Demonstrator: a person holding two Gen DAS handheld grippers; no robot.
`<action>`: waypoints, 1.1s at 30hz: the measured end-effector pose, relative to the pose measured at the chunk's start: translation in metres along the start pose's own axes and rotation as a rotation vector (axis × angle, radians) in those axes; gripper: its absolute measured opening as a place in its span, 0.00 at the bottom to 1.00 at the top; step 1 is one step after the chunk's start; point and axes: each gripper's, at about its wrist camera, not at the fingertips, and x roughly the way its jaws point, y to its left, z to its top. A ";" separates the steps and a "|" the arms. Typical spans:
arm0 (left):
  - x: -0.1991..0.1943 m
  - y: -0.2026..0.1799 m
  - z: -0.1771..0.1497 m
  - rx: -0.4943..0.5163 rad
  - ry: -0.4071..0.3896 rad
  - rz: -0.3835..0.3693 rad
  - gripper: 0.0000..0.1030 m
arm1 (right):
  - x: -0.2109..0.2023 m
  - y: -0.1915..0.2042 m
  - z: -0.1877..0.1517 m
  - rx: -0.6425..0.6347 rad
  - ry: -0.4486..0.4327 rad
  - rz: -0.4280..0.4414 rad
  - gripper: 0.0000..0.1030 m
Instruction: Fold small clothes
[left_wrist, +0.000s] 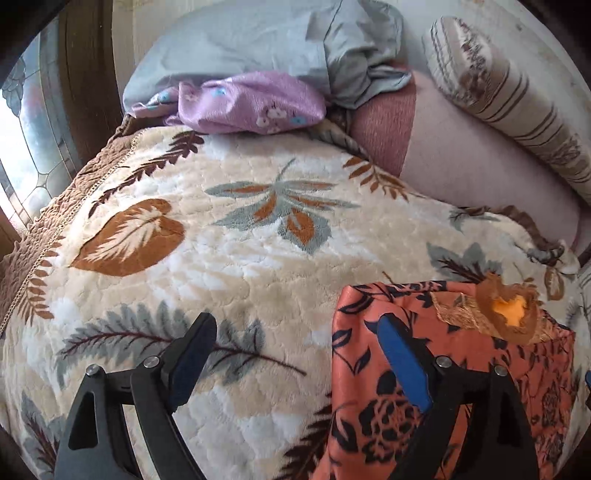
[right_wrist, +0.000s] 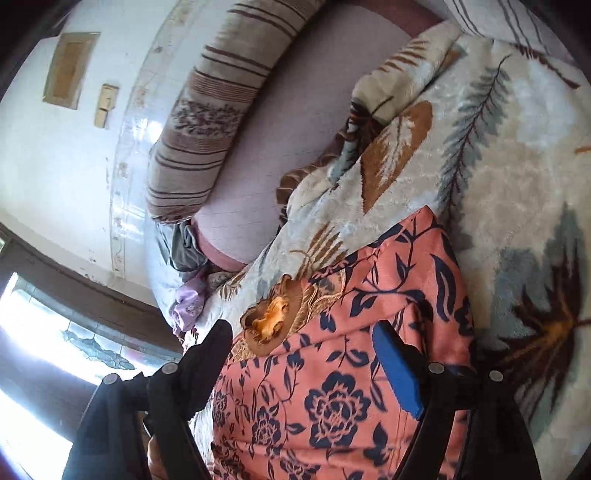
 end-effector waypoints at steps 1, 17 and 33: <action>-0.017 0.004 -0.011 0.013 -0.004 -0.021 0.87 | -0.012 0.005 -0.015 -0.026 0.011 -0.010 0.79; -0.151 0.079 -0.243 -0.133 0.159 -0.134 0.87 | -0.191 -0.032 -0.206 0.021 0.051 -0.181 0.79; -0.176 0.082 -0.275 -0.137 0.214 -0.180 0.87 | -0.210 -0.081 -0.213 0.156 0.145 -0.173 0.79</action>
